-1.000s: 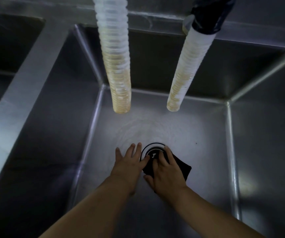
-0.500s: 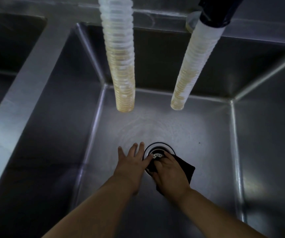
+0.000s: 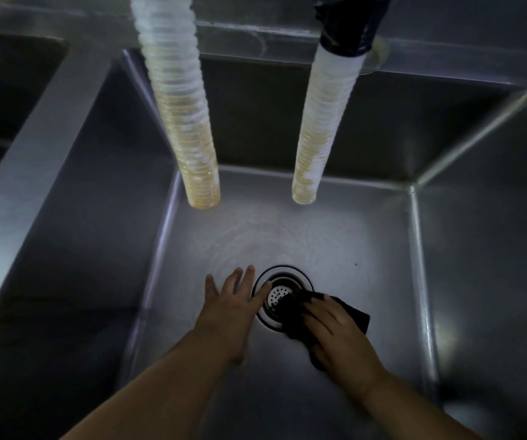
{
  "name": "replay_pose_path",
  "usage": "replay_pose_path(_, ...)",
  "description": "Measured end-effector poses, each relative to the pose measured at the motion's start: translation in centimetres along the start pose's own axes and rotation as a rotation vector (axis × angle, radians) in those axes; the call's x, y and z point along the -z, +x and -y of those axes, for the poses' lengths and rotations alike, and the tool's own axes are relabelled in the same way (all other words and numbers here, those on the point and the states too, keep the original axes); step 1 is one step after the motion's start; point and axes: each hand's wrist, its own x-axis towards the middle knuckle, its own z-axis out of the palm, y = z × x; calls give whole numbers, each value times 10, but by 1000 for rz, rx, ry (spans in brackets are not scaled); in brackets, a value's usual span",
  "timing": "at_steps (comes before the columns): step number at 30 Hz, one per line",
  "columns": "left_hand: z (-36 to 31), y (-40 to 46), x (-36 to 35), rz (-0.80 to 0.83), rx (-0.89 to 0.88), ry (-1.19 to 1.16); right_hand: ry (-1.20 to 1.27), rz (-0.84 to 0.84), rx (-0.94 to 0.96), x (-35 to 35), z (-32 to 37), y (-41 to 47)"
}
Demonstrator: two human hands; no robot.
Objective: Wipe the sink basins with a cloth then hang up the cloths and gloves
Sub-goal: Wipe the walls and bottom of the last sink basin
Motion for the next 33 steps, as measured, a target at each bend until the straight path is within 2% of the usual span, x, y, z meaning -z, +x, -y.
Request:
replay_pose_path(2, 0, 0, 0, -4, -3, -9, -22, 68, 46, 7, -10, -21)
replay_pose_path(4, 1, -1, -2, -11, -2, -18, -55, 104, -3, 13, -17, -36)
replay_pose_path(6, 3, -2, -4, -27, 1, -38, -67, 103, -143, 16, -23, -40)
replay_pose_path(11, 6, -2, -9, -43, 2, -60, -141, -73, -590, 7, -30, 6)
replay_pose_path(16, 5, 5, -15, 13, 10, -86, -207, -7, -714, -11, -43, 96)
replay_pose_path(21, 10, 13, -14, 147, -18, -91, -153, 92, -589, -31, -17, 178)
replay_pose_path(25, 18, 16, -14, 224, -74, -99, 36, 185, -385, -40, 12, 227)
replay_pose_path(27, 21, 15, -15, 236, -100, -118, 91, 304, -253, -45, 29, 253)
replay_pose_path(30, 23, 16, -18, 221, -129, -144, -7, 424, -70, -59, 49, 284)
replay_pose_path(33, 24, 17, -21, 197, -145, -179, -175, 395, 23, -67, 50, 293)
